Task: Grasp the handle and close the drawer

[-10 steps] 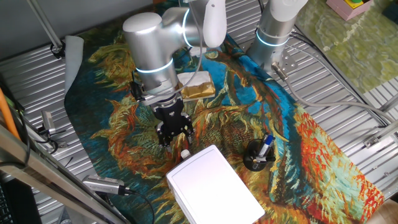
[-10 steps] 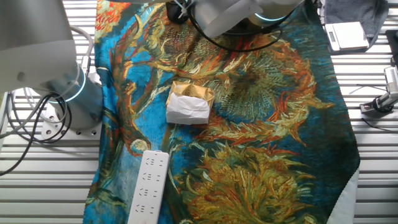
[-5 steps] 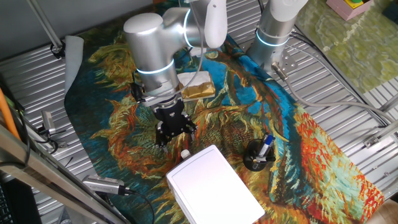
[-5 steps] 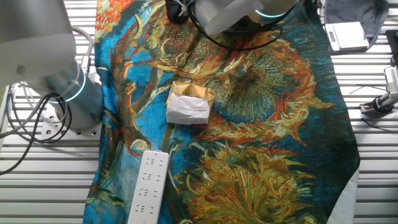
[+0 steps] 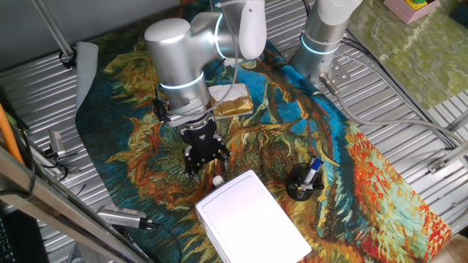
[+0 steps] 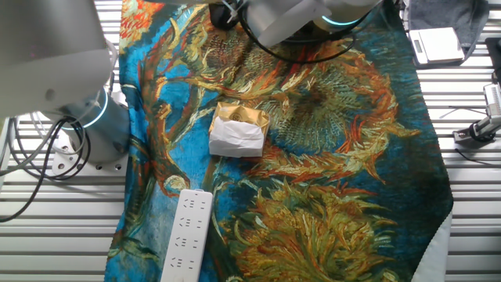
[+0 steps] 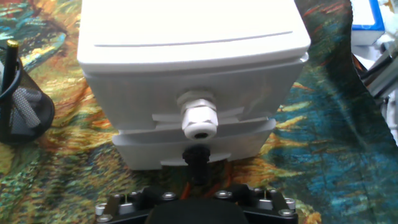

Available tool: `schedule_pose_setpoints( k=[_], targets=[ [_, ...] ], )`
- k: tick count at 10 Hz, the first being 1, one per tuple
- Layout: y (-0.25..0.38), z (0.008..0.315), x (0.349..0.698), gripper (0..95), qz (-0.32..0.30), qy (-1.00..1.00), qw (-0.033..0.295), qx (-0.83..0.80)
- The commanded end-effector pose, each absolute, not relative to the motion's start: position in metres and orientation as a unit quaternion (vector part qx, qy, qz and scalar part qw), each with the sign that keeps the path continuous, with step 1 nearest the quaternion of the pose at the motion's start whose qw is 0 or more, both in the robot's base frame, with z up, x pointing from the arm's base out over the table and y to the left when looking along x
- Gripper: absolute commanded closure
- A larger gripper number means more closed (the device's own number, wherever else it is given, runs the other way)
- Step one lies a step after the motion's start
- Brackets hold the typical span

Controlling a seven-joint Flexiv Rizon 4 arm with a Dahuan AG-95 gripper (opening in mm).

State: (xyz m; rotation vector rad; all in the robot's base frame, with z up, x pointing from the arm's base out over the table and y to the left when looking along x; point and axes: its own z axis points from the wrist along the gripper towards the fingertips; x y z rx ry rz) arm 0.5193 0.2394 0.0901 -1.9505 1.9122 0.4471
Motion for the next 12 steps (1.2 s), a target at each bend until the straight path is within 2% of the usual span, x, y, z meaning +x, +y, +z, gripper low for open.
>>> schedule_pose_setpoints(
  k=[1, 12],
  targets=[
    [0.2416, 0.0869, 0.5211, 19.0, 0.157, 0.680, 0.187, -0.692],
    [0.2490, 0.0819, 0.5236, 19.0, 0.150, 0.679, 0.183, -0.695]
  ],
)
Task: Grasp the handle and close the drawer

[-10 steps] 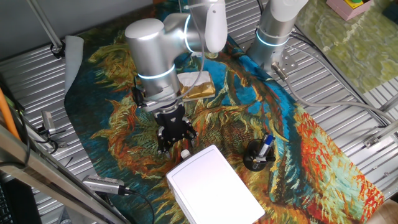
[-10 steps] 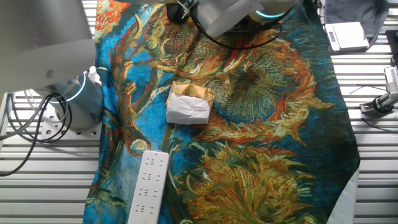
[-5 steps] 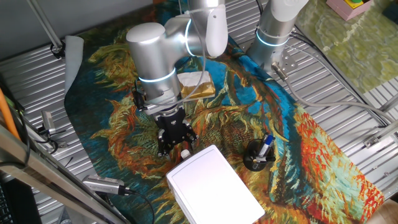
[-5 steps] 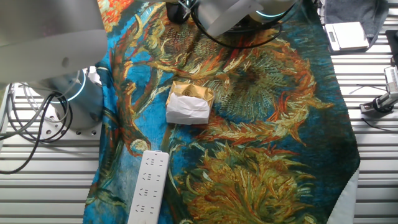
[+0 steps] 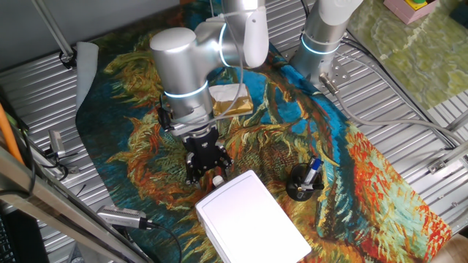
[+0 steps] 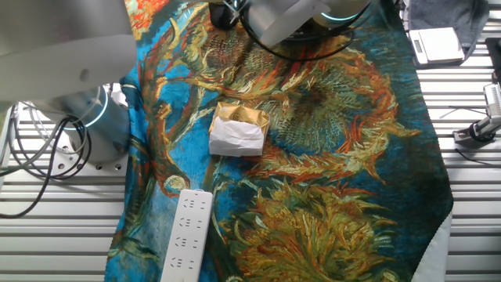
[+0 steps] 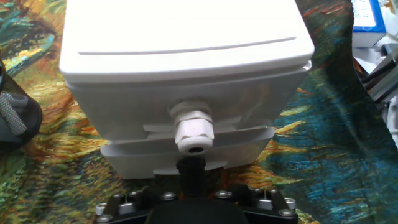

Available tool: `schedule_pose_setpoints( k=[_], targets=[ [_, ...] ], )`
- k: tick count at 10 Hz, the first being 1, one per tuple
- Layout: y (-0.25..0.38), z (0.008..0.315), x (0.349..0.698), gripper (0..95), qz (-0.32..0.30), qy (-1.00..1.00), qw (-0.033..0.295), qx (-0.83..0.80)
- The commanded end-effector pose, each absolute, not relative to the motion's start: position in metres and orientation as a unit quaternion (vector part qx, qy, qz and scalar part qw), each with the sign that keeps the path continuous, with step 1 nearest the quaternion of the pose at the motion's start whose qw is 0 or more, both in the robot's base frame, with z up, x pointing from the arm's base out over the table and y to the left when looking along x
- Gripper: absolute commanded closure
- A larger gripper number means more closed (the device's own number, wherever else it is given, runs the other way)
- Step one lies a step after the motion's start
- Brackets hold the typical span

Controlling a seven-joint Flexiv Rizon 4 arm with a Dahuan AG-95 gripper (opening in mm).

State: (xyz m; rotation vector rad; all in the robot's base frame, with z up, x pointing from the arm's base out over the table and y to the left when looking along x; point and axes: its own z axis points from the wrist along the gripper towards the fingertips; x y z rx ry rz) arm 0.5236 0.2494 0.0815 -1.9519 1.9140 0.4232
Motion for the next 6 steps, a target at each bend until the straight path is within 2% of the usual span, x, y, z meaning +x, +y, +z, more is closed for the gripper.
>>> schedule_pose_setpoints(
  k=[1, 5, 6],
  targets=[
    [0.2490, 0.0819, 0.5236, 19.0, 0.147, 0.678, 0.181, -0.697],
    [0.2490, 0.0819, 0.5236, 19.0, 0.144, 0.683, 0.176, -0.694],
    [0.2490, 0.0819, 0.5236, 38.0, 0.147, 0.685, 0.179, -0.691]
  ],
)
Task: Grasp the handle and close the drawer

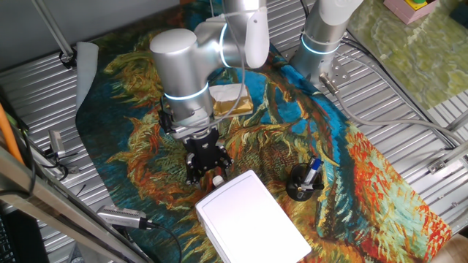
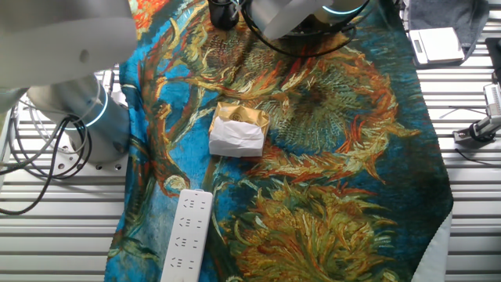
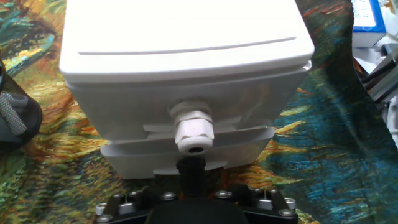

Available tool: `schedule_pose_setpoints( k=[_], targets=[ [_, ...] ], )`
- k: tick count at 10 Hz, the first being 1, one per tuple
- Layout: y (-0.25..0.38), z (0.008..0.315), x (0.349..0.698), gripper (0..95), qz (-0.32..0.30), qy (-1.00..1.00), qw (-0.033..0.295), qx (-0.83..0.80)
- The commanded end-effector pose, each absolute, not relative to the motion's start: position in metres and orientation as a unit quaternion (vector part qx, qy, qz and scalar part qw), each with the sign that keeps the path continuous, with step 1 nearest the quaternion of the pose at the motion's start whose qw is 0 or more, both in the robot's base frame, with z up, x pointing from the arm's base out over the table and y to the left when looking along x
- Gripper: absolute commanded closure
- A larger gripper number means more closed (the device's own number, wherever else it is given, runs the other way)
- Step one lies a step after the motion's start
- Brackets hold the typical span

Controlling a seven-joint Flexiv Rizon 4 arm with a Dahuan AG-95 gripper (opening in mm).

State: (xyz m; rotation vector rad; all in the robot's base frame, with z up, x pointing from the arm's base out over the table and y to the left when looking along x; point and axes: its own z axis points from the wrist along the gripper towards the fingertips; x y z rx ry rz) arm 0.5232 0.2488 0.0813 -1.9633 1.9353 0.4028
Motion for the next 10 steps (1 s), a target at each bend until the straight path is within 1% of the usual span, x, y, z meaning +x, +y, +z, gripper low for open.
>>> schedule_pose_setpoints(
  k=[1, 3, 5, 10],
  targets=[
    [0.2490, 0.0819, 0.5236, 38.0, 0.147, 0.682, 0.180, -0.693],
    [0.2490, 0.0819, 0.5236, 38.0, 0.141, 0.671, 0.177, -0.706],
    [0.2490, 0.0819, 0.5236, 38.0, 0.149, 0.654, 0.179, -0.720],
    [0.2490, 0.0819, 0.5236, 38.0, 0.156, 0.648, 0.169, -0.726]
  ],
)
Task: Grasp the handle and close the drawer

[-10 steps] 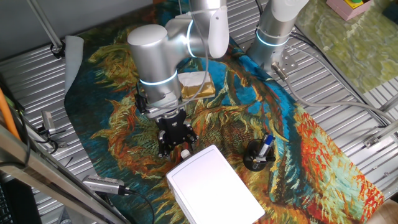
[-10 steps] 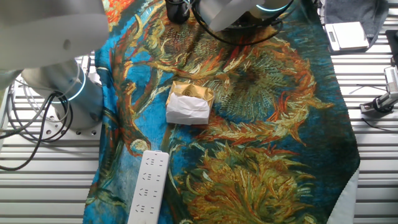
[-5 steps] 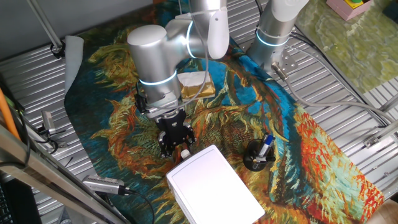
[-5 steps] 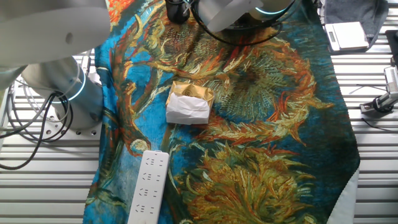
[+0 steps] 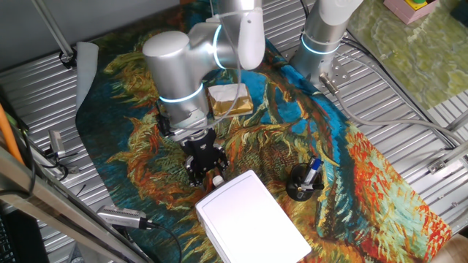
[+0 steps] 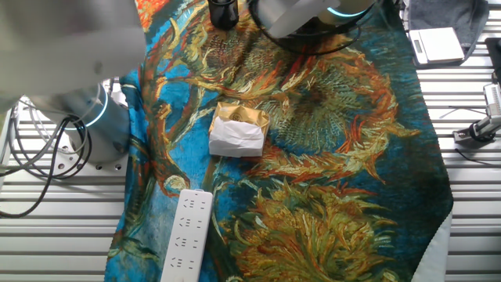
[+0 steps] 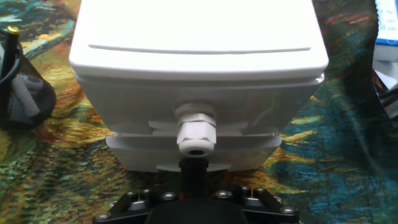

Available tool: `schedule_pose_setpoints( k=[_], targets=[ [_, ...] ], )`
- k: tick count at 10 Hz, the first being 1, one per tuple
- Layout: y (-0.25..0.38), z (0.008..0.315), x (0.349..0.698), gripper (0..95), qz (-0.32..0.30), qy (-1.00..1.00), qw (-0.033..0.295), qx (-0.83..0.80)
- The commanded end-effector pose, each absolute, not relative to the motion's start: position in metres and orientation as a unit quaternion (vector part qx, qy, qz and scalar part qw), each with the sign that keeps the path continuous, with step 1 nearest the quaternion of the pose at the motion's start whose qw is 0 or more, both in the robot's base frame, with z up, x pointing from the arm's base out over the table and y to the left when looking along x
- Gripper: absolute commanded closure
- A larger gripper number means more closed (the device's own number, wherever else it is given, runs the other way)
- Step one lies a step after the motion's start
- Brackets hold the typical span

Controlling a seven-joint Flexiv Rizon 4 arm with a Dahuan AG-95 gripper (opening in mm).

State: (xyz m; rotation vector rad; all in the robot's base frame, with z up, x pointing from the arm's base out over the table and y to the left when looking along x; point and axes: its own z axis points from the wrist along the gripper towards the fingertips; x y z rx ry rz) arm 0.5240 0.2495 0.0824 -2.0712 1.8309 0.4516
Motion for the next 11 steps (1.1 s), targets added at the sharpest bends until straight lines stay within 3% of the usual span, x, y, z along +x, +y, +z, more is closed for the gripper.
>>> schedule_pose_setpoints(
  k=[1, 11],
  targets=[
    [0.249, 0.082, 0.524, 38.0, 0.157, 0.650, 0.169, -0.724],
    [0.255, 0.070, 0.533, 38.0, 0.168, 0.647, 0.180, -0.722]
  ],
)
